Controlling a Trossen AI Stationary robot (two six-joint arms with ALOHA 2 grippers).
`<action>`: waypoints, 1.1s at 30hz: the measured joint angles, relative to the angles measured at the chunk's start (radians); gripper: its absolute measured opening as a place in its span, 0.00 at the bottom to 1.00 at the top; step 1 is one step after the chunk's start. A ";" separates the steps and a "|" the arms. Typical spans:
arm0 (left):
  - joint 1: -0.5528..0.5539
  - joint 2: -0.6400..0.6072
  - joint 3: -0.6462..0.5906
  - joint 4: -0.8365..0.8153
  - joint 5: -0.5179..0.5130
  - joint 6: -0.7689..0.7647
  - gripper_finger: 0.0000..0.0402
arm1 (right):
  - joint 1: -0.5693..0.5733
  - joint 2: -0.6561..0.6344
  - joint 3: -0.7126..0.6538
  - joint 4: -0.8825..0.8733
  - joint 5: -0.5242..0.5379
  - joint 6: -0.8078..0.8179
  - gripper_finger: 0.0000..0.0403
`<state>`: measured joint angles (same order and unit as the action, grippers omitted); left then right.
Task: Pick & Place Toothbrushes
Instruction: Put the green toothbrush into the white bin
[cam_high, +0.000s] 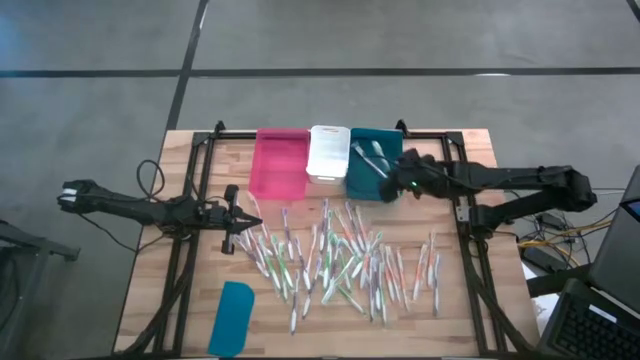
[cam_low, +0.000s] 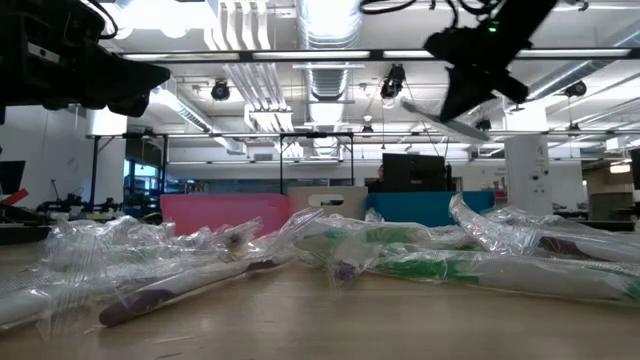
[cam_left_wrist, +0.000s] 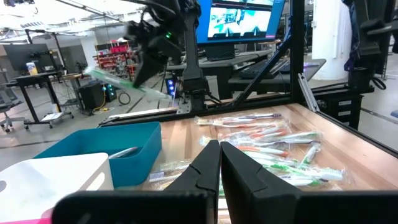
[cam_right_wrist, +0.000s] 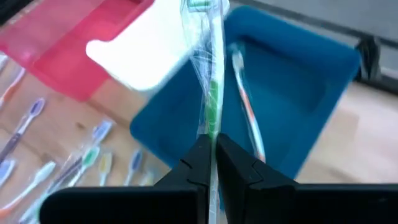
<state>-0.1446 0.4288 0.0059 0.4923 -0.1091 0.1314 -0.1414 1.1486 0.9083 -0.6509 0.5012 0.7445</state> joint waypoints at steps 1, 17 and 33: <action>0.000 0.000 0.000 0.000 0.000 0.000 0.04 | -0.011 0.031 0.029 0.002 0.000 -0.025 0.03; 0.000 0.000 0.000 0.000 0.000 0.000 0.04 | -0.215 0.499 0.491 0.046 -0.251 -0.324 0.02; 0.000 0.000 0.000 0.000 0.000 0.000 0.04 | -0.284 0.733 0.606 0.143 -0.324 -0.282 0.02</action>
<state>-0.1444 0.4290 0.0059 0.4926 -0.1090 0.1313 -0.4255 1.8815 1.5146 -0.5083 0.1774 0.4624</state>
